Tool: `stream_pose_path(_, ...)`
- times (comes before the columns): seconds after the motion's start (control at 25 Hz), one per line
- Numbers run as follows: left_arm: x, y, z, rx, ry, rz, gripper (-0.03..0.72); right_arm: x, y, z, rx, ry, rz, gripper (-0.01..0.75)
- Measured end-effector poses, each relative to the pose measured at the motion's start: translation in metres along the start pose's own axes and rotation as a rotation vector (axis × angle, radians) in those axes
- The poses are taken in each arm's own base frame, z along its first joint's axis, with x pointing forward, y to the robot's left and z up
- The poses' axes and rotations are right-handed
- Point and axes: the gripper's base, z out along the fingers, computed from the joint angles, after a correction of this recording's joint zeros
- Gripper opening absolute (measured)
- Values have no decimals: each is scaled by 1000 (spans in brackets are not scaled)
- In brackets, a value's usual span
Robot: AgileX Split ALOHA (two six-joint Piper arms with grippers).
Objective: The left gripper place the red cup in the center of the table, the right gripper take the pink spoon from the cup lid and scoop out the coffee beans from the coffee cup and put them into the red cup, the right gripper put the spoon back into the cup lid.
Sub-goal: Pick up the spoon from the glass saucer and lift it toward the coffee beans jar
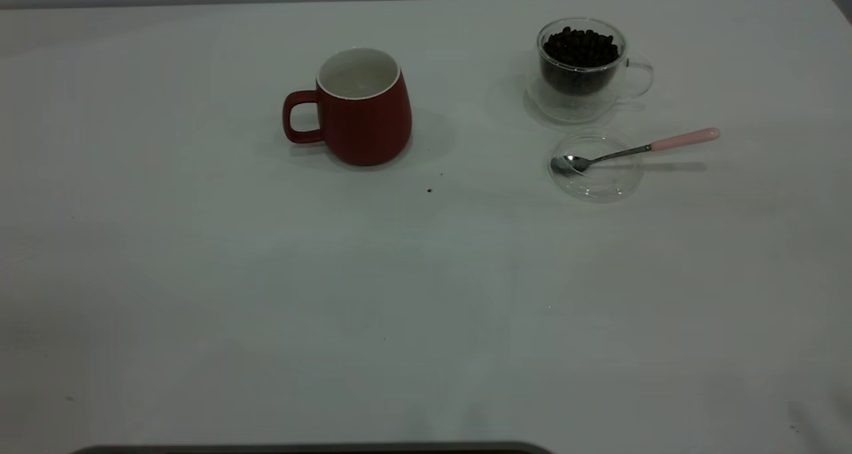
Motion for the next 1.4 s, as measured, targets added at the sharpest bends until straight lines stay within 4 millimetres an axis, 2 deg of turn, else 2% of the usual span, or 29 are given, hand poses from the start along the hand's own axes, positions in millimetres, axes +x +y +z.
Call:
stream_pose_path(0.12,0,0,0,0,0,0,586,-16,-7,33,-13,29,-14,435)
stream_pose_path(0.32,0,0,0,0,0,0,586,-36,-19,90,-27,99,-34,451)
stream_pose_path(0.48,0,0,0,0,0,0,586,-45,-27,141,-76,219,-12,452)
stream_pose_path(0.6,0,0,0,0,0,0,586,-43,-34,180,-118,324,15,452)
stream_pose_path(0.76,0,0,0,0,0,0,586,-28,-48,229,-145,465,73,453)
stream_pose_path(0.88,0,0,0,0,0,0,586,-9,-70,260,-145,557,142,453)
stream_pose_path(1.16,0,0,0,0,0,0,586,25,-127,303,-128,569,311,453)
stream_pose_path(1.4,0,0,0,0,0,0,586,45,-161,330,-219,538,421,453)
